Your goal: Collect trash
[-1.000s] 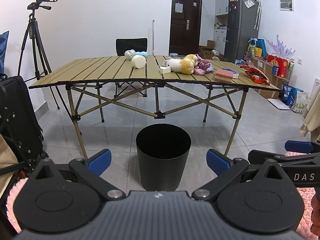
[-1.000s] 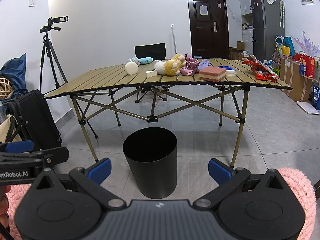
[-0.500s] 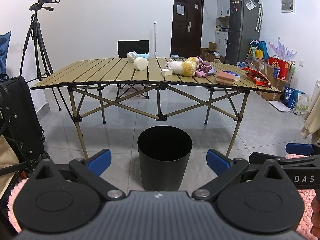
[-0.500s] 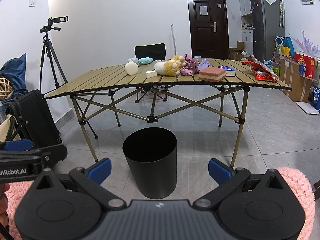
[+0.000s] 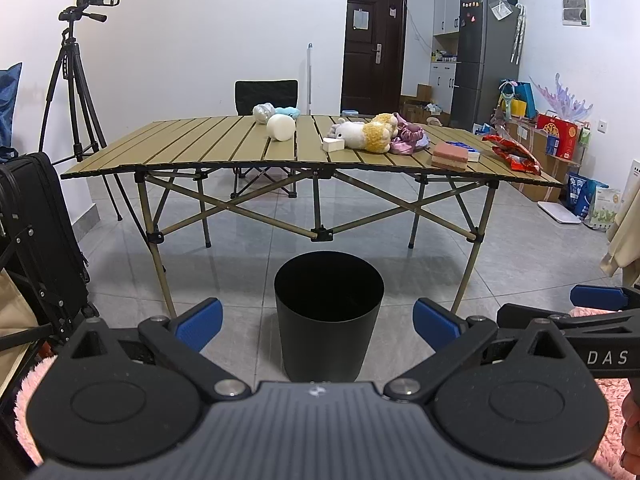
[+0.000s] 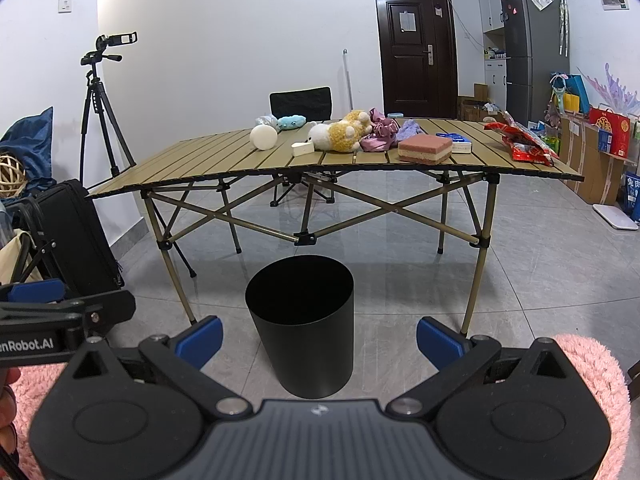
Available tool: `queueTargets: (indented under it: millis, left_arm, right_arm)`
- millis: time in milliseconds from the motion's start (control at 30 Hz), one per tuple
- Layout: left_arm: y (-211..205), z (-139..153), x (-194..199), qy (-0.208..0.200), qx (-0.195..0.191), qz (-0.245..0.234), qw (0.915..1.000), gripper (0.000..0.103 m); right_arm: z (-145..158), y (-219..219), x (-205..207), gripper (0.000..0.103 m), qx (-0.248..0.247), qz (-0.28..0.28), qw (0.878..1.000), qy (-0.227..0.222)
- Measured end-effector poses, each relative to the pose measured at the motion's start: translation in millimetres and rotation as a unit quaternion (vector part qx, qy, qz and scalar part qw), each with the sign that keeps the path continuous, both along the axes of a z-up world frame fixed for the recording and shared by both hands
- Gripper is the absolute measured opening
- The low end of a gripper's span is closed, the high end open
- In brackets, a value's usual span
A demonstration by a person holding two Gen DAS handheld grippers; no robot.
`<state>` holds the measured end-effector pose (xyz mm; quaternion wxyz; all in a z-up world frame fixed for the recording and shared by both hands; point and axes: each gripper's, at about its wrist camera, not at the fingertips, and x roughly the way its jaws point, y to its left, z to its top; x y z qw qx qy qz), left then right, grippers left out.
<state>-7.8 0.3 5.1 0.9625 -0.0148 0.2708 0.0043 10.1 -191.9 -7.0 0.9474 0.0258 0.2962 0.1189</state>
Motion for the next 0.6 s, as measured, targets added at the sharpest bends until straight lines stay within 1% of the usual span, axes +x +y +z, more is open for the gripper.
queueTargets:
  millis: [600]
  left_arm:
    - [-0.9,0.6,-0.4,-0.002,0.0,-0.002,1.0,0.103]
  right_arm:
    - [2.5,0.0,-1.8,0.103,-0.001,0.001,1.0,-0.004]
